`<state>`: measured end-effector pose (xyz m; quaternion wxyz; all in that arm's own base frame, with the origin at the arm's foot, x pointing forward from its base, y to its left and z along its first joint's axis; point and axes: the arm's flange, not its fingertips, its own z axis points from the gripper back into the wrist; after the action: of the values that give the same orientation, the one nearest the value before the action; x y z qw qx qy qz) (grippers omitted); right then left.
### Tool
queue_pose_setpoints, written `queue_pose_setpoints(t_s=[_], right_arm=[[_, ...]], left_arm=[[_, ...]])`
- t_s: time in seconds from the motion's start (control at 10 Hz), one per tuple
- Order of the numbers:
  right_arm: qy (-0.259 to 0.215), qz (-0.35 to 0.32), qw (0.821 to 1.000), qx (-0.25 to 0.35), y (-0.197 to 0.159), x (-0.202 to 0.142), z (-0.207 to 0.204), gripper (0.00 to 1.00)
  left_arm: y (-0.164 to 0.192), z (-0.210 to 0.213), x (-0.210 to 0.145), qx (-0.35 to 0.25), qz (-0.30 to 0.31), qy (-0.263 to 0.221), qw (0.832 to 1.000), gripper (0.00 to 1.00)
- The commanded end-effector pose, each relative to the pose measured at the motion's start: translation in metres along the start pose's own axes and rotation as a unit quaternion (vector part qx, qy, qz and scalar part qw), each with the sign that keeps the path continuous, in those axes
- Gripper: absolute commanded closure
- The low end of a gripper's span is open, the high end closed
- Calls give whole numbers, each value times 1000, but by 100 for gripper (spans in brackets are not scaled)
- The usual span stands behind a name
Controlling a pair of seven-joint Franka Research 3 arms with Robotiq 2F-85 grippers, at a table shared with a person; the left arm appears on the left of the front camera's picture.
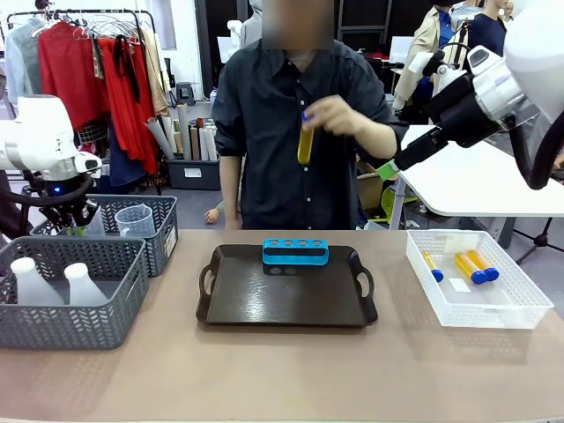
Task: Prepare the laboratory tools.
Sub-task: Pick up one Large Measuring Cup and place it on the Handle tray.
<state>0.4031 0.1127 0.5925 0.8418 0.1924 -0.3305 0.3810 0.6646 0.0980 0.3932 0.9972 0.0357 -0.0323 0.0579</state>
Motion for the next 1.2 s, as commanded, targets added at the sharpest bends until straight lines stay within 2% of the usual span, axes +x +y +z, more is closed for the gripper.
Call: queue_pose_setpoints(t_s=[0.0,0.3,0.7,1.1], right_arm=[[-2,-1,1000,2,0,1,1,0],[-2,-1,1000,2,0,1,1,0],[-2,-1,1000,2,0,1,1,0],[-2,-1,1000,2,0,1,1,0]], left_arm=[[3,11,-9,-12,5,-6,1000,100],[10,37,-11,-26,-5,-18,999,100],[12,152,-16,-37,-77,-81,993,100],[-13,236,-44,-47,-184,-136,972,100]])
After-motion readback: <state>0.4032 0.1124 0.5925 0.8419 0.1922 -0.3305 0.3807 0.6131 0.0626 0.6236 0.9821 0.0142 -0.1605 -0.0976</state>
